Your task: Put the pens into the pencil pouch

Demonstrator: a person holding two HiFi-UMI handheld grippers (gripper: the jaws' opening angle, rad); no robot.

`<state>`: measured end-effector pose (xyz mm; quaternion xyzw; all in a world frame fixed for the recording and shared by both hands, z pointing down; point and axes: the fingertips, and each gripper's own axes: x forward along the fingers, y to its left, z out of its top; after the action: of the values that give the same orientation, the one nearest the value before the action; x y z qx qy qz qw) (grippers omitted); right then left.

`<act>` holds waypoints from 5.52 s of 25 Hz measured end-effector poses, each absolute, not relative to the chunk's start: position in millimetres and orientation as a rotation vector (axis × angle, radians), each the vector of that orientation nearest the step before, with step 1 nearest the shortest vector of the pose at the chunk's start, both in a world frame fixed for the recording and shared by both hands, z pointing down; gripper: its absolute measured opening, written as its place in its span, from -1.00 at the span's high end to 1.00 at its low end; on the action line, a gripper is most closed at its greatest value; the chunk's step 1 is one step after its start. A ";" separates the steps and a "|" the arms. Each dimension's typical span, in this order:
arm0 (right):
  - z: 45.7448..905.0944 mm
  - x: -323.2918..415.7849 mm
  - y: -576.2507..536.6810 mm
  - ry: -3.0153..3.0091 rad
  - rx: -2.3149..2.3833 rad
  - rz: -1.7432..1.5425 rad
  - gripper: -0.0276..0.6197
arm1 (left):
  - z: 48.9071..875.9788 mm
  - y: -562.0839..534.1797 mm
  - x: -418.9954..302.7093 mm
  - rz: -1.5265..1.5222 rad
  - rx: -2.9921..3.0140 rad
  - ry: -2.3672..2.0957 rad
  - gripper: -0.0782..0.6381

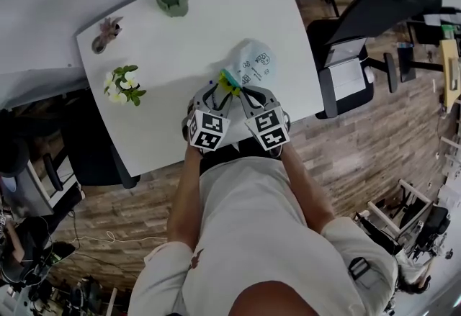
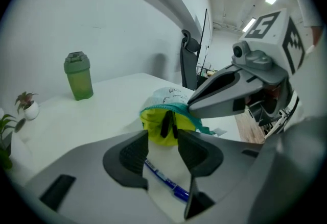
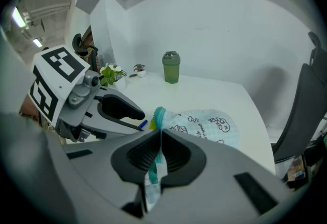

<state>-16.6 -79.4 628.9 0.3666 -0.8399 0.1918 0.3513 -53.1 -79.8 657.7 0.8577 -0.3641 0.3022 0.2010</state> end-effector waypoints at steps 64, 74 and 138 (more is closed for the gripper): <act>621.0 -16.1 -84.2 -2.205 0.887 0.442 0.87 | 628.9 20.5 -114.7 0.889 2.337 -0.965 0.64; 617.4 -16.1 -81.9 -2.202 0.902 0.469 0.87 | 631.9 -18.5 -84.3 0.835 2.421 -0.870 0.64; 454.8 -57.3 -117.7 -2.577 1.268 0.068 0.23 | 457.8 -109.6 -168.2 0.278 2.525 -1.662 -0.06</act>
<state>-57.3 -117.7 454.8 0.4373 -0.8890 0.0234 0.1339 -168.2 -109.6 457.8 0.8306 -0.5467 0.0915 0.0529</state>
